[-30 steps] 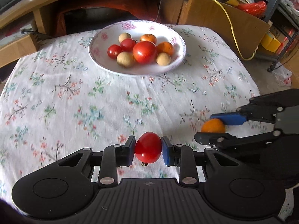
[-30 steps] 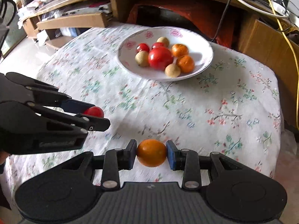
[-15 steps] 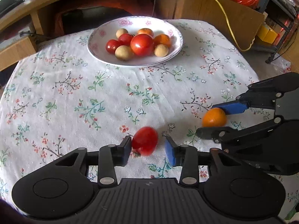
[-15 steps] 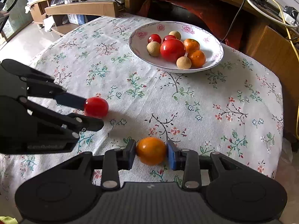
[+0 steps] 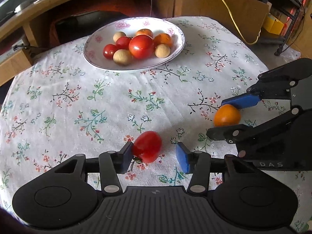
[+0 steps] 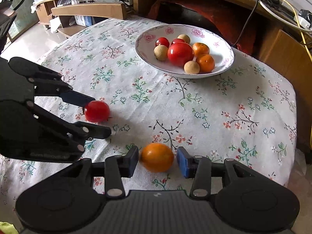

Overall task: Organize fruits
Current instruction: 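Carry the cherry tomato and the mandarin toward the white bowl with both tools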

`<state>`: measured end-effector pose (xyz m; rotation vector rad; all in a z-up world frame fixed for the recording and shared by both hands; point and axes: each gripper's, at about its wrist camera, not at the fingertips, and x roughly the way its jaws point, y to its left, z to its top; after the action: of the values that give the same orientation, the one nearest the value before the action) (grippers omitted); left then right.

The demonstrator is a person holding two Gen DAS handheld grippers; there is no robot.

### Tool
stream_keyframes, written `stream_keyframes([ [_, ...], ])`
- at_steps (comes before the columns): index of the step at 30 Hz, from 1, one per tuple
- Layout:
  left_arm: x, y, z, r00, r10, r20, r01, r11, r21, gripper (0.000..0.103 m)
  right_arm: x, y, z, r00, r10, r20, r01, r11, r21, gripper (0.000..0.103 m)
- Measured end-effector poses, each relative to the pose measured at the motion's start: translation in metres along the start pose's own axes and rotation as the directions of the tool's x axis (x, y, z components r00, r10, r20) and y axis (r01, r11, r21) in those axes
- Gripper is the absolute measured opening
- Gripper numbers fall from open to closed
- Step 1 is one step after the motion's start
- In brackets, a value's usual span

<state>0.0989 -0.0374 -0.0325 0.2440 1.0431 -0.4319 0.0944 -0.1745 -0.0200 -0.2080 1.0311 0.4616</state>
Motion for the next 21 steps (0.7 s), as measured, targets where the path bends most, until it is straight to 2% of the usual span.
stream_keyframes([
  [6, -0.0005, 0.0026, 0.0008, 1.0, 0.0, -0.003, 0.0, 1.0, -0.005, 0.049, 0.0011, 0.0011, 0.0008, 1.0, -0.01, -0.008, 0.01, 1.0, -0.008, 0.042],
  [13, -0.003, 0.0042, 0.0007, 1.0, -0.004, -0.006, 0.004, 1.0, -0.026, 0.037, -0.0008, -0.0009, -0.0005, 1.0, -0.011, -0.014, 0.011, 1.0, 0.013, 0.035],
  [21, -0.0049, 0.0026, 0.0027, 1.0, -0.02, -0.003, 0.02, 0.999, -0.048, 0.037, -0.0022, -0.0023, 0.0009, 1.0, -0.007, -0.012, 0.007, 0.999, 0.037, 0.035],
])
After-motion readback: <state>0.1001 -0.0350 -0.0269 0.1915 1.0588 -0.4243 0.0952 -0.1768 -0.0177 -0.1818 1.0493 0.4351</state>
